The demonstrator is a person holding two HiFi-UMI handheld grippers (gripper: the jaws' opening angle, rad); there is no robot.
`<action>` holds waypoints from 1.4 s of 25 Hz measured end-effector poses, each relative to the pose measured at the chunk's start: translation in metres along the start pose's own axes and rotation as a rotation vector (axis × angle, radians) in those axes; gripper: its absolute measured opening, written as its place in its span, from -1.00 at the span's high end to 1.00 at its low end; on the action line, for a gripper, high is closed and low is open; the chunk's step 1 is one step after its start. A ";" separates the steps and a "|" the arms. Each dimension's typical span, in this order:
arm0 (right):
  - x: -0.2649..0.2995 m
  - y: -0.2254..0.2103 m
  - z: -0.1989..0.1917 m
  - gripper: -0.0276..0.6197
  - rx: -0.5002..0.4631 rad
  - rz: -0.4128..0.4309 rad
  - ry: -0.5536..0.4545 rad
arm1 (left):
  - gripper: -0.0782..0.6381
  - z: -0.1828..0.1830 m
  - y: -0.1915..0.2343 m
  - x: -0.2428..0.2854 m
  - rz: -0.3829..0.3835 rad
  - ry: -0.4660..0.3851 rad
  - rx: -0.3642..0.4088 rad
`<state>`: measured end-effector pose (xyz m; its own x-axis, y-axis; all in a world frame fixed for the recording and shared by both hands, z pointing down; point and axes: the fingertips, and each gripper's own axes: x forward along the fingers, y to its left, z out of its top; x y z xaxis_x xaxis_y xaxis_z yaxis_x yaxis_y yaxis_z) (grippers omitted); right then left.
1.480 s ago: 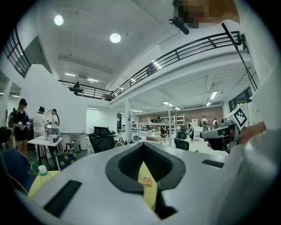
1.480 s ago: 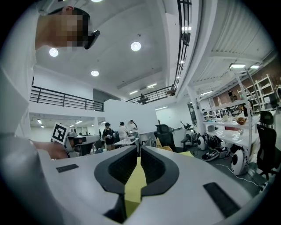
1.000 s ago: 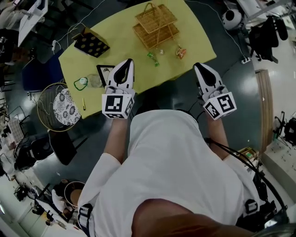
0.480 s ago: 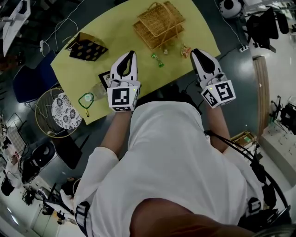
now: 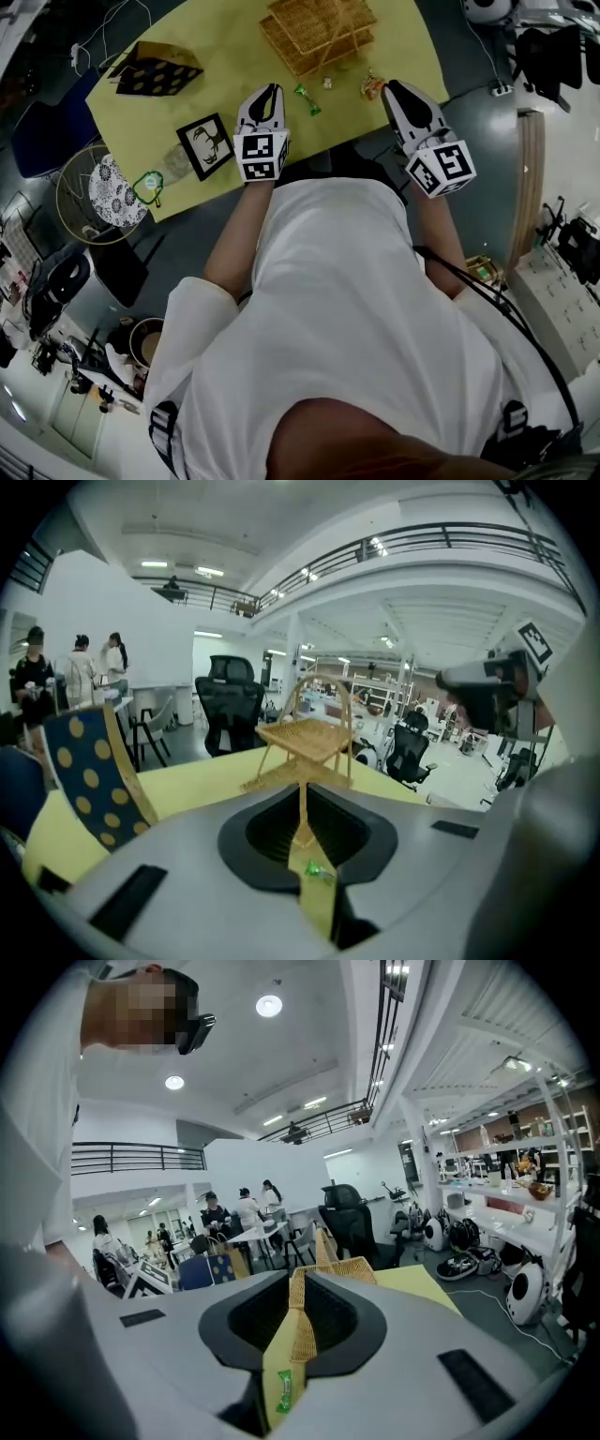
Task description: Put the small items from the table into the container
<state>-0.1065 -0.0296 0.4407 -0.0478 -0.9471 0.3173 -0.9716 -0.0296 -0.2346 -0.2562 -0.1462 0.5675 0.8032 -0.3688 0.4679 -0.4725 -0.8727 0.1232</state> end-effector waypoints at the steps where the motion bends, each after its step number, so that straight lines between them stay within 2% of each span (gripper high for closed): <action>1: -0.001 -0.005 -0.005 0.78 0.002 0.011 0.015 | 0.75 -0.018 -0.005 0.011 -0.007 0.042 -0.023; 3: -0.003 -0.014 -0.014 0.78 0.006 0.032 0.043 | 0.74 -0.052 -0.015 0.031 -0.026 0.128 -0.071; 7: -0.008 -0.027 -0.036 0.78 0.025 0.068 0.097 | 0.55 -0.107 -0.032 0.065 -0.036 0.264 -0.149; 13: -0.009 -0.037 -0.060 0.78 0.044 0.107 0.163 | 0.19 -0.158 -0.033 0.103 0.065 0.398 -0.226; 17: -0.008 -0.040 -0.068 0.78 0.045 0.131 0.185 | 0.06 -0.194 -0.031 0.127 0.122 0.465 -0.260; 20: -0.010 -0.041 -0.074 0.78 0.050 0.140 0.200 | 0.06 -0.215 -0.031 0.133 0.157 0.523 -0.279; 24: -0.014 -0.048 -0.079 0.78 0.047 0.136 0.212 | 0.08 -0.223 -0.037 0.130 0.170 0.563 -0.284; 25: -0.014 -0.049 -0.079 0.78 0.045 0.134 0.212 | 0.31 -0.224 -0.039 0.129 0.168 0.564 -0.283; 26: -0.014 -0.050 -0.079 0.78 0.044 0.133 0.211 | 0.62 -0.224 -0.040 0.128 0.166 0.560 -0.282; 27: -0.014 -0.051 -0.079 0.78 0.044 0.132 0.210 | 0.68 -0.224 -0.041 0.126 0.162 0.554 -0.279; 31: -0.012 -0.048 -0.080 0.78 0.046 0.133 0.206 | 0.71 -0.219 -0.042 0.118 0.142 0.519 -0.260; 35: -0.006 -0.038 -0.073 0.78 0.038 0.161 0.187 | 0.72 -0.173 -0.044 0.102 0.114 0.434 -0.274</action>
<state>-0.0864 0.0007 0.5152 -0.2466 -0.8651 0.4369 -0.9389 0.1016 -0.3288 -0.2158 -0.0900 0.7610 0.5446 -0.2393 0.8038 -0.6721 -0.6978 0.2477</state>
